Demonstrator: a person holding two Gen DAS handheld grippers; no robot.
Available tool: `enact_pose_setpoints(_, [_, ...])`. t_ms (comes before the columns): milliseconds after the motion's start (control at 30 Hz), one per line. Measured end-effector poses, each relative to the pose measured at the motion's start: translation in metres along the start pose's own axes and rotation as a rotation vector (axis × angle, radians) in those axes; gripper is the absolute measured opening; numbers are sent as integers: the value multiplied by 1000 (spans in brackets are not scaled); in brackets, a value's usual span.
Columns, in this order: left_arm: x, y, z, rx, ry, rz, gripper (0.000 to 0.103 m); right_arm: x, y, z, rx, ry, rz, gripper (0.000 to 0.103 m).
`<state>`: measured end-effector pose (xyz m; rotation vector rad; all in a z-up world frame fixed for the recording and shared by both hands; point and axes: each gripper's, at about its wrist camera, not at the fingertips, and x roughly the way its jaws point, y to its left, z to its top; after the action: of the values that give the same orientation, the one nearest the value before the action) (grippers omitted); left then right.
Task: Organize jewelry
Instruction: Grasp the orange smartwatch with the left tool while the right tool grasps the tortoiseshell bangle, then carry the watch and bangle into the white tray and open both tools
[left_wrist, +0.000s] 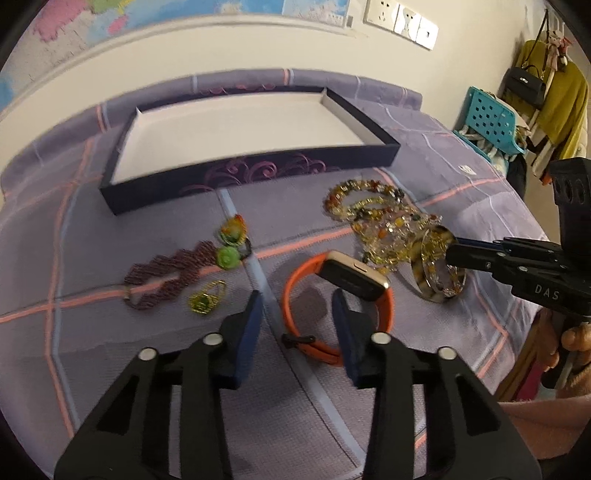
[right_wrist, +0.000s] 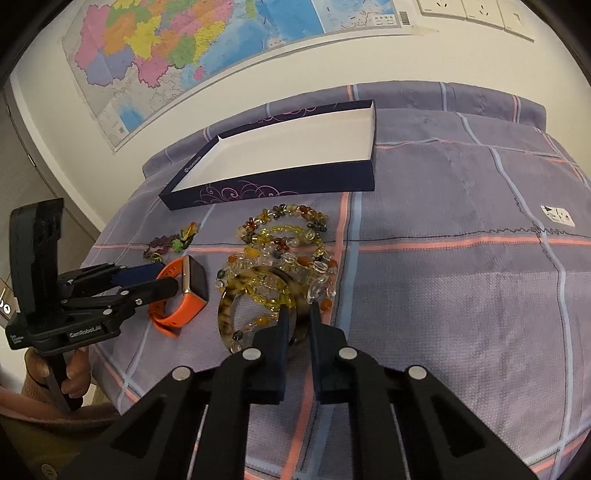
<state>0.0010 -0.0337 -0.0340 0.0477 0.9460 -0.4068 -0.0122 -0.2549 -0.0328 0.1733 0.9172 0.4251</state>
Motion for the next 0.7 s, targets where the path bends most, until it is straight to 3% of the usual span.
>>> enact_pose_setpoints(367, [3, -1, 7, 18, 18, 10, 7, -15, -4, 7, -10, -25, 33, 6])
enact_pose_setpoints(700, [-19, 11, 23, -17, -33, -69, 8, -25, 0, 39, -47, -84, 69, 6])
